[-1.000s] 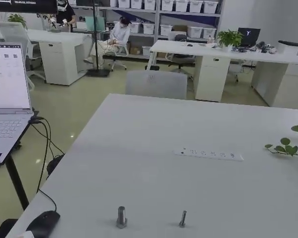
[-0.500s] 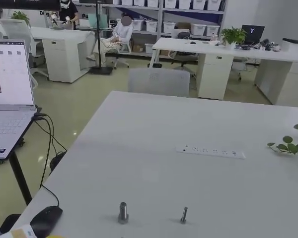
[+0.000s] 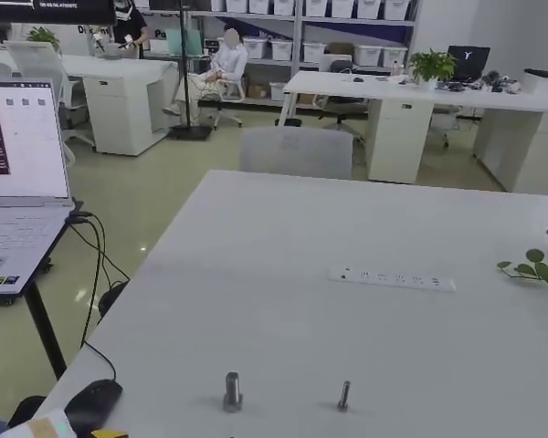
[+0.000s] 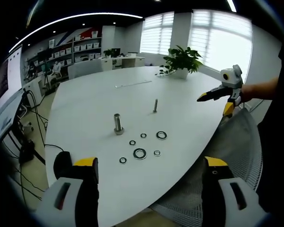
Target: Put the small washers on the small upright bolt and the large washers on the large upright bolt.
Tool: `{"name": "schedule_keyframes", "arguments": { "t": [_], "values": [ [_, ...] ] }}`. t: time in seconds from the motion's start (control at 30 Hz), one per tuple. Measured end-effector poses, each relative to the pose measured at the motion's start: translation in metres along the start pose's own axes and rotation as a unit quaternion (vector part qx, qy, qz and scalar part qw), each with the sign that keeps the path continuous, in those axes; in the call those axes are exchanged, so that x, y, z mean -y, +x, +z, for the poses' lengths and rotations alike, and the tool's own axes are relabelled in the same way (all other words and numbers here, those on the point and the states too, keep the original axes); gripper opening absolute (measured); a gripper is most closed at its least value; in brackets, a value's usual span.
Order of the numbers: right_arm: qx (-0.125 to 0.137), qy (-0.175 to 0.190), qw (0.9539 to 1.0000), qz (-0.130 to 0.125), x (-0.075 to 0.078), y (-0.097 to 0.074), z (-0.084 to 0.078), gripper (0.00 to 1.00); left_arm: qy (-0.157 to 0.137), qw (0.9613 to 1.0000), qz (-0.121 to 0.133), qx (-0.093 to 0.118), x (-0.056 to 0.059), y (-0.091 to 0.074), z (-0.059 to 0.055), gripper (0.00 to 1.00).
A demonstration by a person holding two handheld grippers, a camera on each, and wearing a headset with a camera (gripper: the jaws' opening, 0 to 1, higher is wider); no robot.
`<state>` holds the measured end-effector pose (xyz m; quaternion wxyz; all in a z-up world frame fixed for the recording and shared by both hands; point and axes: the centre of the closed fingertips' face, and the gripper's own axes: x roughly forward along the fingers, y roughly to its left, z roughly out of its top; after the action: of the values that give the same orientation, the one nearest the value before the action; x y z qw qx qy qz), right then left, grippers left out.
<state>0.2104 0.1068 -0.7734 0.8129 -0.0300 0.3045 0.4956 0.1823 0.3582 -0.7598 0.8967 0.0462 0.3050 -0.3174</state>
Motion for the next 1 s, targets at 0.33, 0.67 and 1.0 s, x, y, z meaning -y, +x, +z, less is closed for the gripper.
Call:
{"name": "schedule_keyframes", "arguments": {
  "t": [0.33,0.67,1.0],
  "values": [
    [-0.014,0.000,0.9999,-0.001,0.002,0.004,0.002,0.93,0.004,0.9999,-0.006,0.010,-0.003,0.005,0.009,0.91],
    [-0.018,0.001,0.9998,0.002,0.002,0.017,0.007,0.93,0.009,0.9998,-0.018,0.003,-0.003,0.011,0.006,0.91],
    [-0.025,-0.009,0.9996,0.009,0.000,0.030,0.014,0.93,0.008,0.9997,-0.023,0.008,-0.008,0.013,0.007,0.91]
  ]
}}
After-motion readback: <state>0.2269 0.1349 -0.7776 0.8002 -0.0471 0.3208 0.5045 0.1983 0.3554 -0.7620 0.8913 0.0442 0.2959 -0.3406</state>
